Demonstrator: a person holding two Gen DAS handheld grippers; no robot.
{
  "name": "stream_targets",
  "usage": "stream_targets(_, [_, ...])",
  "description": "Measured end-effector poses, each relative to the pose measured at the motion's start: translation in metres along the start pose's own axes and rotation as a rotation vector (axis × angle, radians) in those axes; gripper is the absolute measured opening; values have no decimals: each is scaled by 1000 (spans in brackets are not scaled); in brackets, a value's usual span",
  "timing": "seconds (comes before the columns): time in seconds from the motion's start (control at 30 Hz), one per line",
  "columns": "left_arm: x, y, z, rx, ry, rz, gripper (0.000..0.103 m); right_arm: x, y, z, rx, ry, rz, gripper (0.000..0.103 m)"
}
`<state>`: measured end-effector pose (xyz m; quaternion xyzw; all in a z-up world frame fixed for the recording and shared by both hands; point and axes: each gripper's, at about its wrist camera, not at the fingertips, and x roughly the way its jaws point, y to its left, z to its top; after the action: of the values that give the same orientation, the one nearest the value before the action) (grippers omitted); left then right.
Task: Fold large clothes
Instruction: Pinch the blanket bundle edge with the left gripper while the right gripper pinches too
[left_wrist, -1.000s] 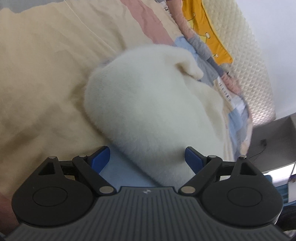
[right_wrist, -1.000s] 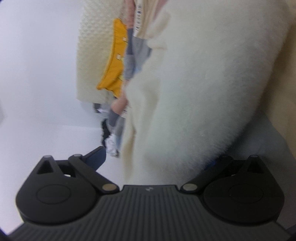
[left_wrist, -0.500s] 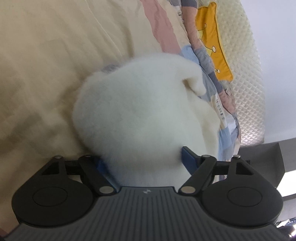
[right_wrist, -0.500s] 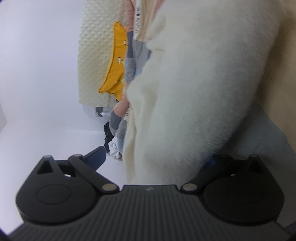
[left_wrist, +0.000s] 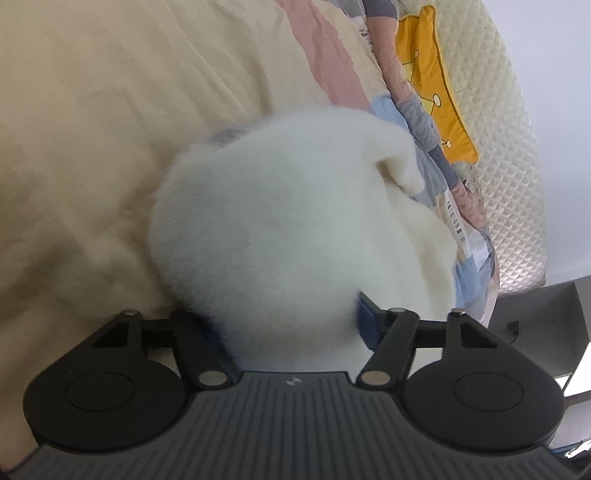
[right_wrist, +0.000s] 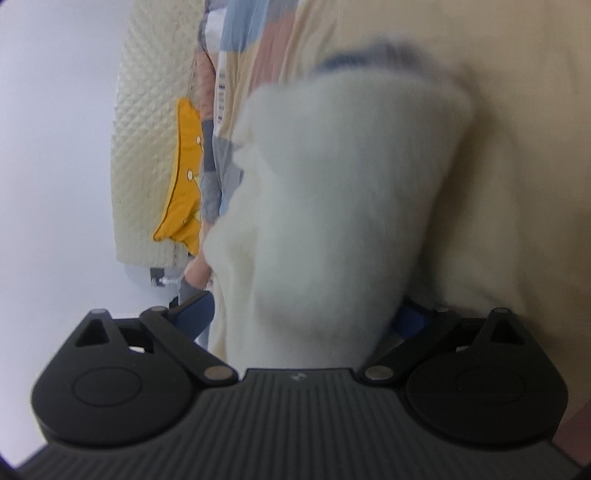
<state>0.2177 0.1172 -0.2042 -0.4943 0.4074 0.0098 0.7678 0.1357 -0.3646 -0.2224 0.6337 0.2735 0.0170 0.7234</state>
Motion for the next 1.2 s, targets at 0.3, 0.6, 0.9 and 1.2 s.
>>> stream_targets(0.3, [-13,-10,-12,109,-76,26,46,5,12,-1,-190,14,-114,56])
stream_targets(0.6, [-47,-27,-24,214,-134,-6,35,-27,24,-7,-300,-32,-58,35])
stream_targets(0.9, [-112,-57,-34,308,-142,-85,32,-69,51,-10,-320,-16,6,34])
stream_targets(1.2, [-177,-82,-43,367,-106,-168,33,-117,73,-27,-346,-39,53,34])
